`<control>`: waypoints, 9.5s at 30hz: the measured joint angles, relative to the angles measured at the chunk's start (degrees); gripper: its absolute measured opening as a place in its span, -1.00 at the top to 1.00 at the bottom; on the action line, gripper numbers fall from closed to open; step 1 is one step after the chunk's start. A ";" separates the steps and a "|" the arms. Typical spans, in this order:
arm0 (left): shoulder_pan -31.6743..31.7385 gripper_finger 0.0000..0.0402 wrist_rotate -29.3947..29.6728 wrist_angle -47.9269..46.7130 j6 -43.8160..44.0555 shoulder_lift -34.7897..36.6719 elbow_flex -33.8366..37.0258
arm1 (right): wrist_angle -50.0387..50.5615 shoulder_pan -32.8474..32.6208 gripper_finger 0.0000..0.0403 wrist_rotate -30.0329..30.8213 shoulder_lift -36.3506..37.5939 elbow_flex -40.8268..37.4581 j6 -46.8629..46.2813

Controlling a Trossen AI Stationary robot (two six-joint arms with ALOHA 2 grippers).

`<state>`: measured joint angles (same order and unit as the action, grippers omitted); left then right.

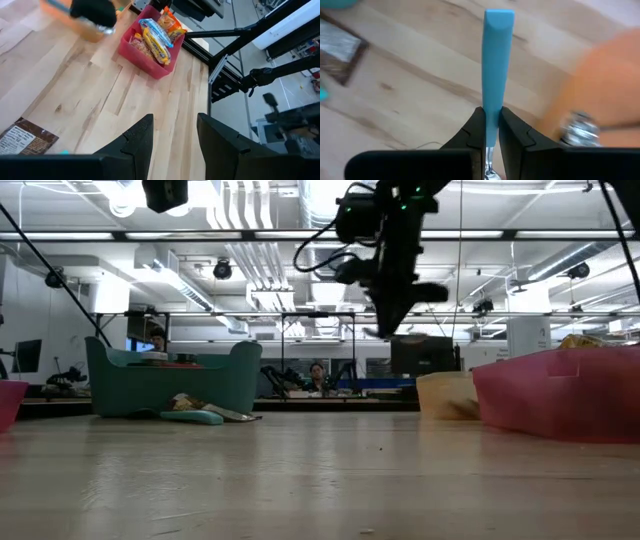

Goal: Pick & Place Food Item
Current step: Put the blue spoon into the orange bin, then put the orange seasoning spice bag into the green bin

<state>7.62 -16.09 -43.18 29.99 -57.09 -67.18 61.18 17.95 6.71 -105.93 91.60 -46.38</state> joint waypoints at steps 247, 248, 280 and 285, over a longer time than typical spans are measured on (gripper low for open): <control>6.68 1.00 9.81 20.93 17.40 -8.13 23.54 | -6.28 -15.97 -0.49 15.00 21.72 -11.96 -6.14; 6.49 1.00 9.59 20.94 16.73 -7.21 23.28 | -7.74 -15.63 -0.49 13.66 22.84 -11.99 -5.58; 1.20 1.00 26.73 53.64 19.52 -2.01 18.36 | -55.37 -15.55 -0.49 17.72 25.90 -11.57 -2.22; 1.20 1.00 27.07 56.20 19.81 -2.52 18.32 | -58.35 -15.57 -0.49 17.82 24.02 -11.42 -1.38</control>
<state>8.82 10.98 13.02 49.80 -59.61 -48.86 2.83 2.38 24.53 -81.92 80.18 -47.76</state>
